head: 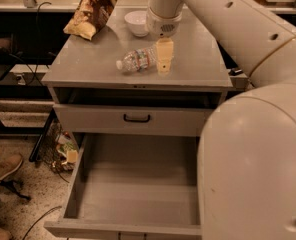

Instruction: Place water bottle into middle drawer

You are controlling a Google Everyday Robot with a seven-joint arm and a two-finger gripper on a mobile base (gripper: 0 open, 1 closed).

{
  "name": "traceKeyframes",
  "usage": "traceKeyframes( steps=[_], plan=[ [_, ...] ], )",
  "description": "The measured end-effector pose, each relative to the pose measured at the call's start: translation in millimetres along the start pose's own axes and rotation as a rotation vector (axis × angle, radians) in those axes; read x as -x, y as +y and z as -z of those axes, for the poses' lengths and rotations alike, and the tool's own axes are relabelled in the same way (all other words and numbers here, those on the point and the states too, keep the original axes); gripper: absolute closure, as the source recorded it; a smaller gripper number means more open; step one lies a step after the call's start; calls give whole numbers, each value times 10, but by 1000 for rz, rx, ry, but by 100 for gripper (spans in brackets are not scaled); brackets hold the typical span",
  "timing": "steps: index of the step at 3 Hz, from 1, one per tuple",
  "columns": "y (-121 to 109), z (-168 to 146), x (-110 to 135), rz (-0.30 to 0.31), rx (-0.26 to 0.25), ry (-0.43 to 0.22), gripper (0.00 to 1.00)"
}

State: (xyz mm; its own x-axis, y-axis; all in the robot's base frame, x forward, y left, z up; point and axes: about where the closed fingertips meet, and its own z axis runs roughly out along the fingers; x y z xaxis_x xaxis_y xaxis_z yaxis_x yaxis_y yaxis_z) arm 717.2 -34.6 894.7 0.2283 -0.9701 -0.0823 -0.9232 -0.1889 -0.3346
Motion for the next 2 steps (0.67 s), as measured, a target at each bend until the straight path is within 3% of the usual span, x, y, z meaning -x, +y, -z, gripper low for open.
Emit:
traceKeyframes(
  steps=[2],
  plan=[
    [-212, -490, -304, -34, 29, 55, 0]
  ],
)
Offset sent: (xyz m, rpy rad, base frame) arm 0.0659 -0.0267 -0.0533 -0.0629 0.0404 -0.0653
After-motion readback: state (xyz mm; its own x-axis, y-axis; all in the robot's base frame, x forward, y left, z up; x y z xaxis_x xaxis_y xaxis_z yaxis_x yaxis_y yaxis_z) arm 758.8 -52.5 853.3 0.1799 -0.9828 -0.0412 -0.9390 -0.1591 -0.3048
